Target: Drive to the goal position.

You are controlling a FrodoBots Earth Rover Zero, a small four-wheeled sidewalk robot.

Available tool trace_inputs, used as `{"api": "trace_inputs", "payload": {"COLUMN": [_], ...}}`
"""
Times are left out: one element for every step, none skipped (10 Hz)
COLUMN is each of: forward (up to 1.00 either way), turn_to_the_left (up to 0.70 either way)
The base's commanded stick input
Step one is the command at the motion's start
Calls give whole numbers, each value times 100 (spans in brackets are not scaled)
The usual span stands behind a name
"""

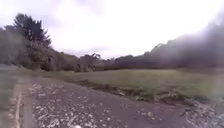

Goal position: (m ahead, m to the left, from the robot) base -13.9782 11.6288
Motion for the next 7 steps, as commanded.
{"api": "trace_inputs", "payload": {"forward": [0,0,0,0,0,0,0], "turn_to_the_left": [70,70,70,70,70,70,0]}}
